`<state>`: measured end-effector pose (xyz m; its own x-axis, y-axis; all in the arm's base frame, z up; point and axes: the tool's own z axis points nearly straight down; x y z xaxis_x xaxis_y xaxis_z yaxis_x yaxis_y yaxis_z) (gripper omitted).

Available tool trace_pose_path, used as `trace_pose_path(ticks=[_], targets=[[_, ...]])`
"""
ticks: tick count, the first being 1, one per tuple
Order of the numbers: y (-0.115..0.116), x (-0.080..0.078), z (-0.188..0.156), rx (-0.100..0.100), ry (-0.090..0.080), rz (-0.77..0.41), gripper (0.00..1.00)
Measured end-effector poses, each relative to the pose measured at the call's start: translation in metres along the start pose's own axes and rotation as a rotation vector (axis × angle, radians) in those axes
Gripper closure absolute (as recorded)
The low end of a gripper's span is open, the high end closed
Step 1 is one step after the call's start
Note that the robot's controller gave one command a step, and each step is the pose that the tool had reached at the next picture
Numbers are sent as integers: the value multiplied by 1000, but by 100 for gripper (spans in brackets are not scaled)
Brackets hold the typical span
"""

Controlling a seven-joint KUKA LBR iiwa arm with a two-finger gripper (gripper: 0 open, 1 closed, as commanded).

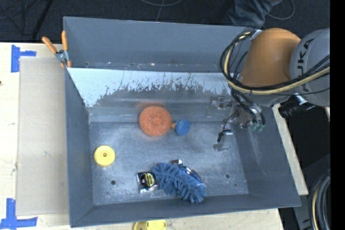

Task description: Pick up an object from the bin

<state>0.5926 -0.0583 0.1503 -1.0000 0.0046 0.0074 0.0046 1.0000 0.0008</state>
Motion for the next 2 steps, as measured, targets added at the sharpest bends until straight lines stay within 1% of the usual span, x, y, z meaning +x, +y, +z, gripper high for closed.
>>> trace_pose_path(ticks=[1,2], targets=[[0,-2,-4,1,-7,-2,0],[30,-23,53,2,-13,-99,0]])
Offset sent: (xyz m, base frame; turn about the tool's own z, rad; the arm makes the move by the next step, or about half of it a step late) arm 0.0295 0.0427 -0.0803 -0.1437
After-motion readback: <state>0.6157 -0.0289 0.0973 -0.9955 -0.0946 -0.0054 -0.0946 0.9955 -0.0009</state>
